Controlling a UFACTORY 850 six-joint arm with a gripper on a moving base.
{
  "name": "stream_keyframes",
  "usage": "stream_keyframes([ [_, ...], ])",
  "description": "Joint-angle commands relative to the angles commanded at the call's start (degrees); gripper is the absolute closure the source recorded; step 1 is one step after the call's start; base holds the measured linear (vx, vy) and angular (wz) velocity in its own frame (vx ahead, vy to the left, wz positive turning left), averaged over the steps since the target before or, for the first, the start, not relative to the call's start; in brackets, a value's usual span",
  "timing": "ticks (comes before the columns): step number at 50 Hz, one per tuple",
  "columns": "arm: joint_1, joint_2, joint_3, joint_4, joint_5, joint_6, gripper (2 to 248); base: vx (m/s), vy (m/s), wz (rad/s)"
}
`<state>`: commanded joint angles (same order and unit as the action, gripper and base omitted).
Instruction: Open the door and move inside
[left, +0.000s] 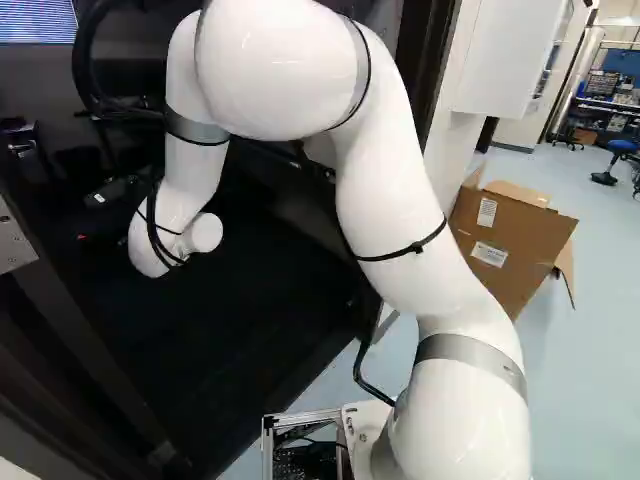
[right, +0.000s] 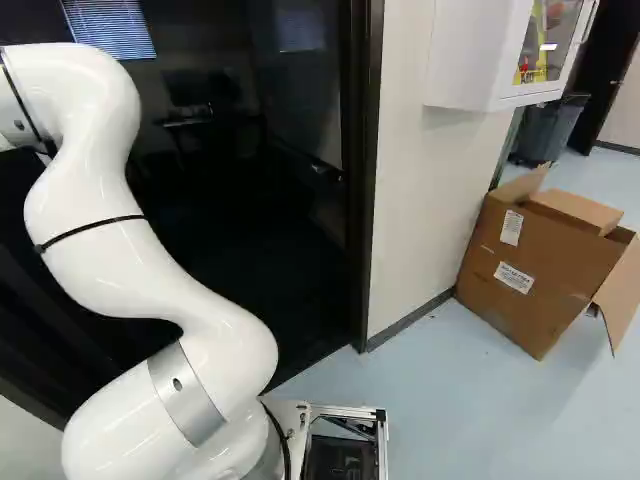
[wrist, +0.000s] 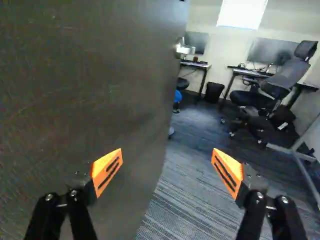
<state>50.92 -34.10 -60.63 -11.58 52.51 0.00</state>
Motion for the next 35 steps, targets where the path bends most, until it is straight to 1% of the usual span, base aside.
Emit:
stream_keyframes([
  [18, -1.2, 2.7, 3.7, 2.2, 0.0, 0.0, 3, 0.000, 0.000, 0.000],
  [35, -2.8, 6.0, 8.0, 4.3, 0.0, 0.0, 3, 0.000, 0.000, 0.000],
])
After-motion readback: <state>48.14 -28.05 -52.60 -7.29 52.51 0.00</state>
